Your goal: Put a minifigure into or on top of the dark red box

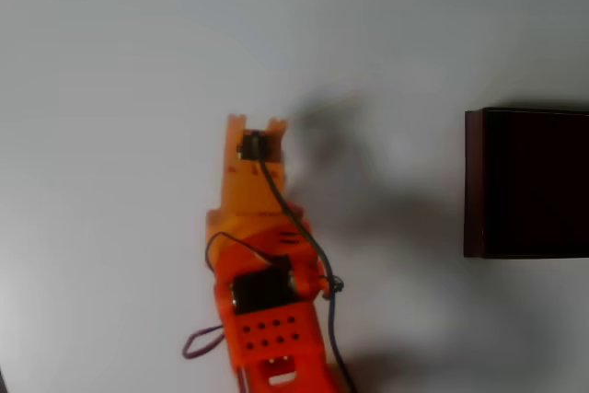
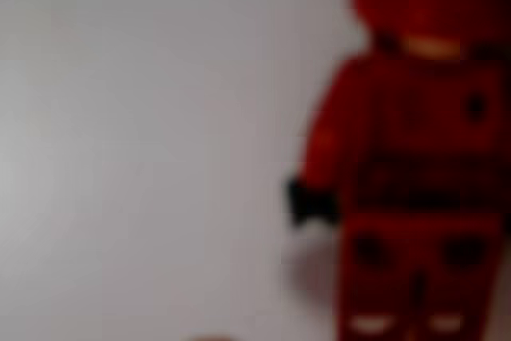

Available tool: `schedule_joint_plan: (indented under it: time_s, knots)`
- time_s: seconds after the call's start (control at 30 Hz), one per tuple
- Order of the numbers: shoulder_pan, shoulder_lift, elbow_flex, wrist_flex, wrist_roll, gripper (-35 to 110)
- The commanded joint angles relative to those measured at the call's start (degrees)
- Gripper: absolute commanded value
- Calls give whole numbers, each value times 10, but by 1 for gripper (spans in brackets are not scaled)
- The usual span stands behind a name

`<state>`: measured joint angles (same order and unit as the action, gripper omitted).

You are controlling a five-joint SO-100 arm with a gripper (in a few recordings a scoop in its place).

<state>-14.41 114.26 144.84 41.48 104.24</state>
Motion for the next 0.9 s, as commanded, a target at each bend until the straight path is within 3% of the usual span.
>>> schedule_joint_plan:
  time_s: [0.0,0.57,0.87]
  knots:
    - [4,2,-17,-2,1,20]
    - [-1,-34,-34,-15,-5,20]
    - [-1,-36,-11,-47,-2,2]
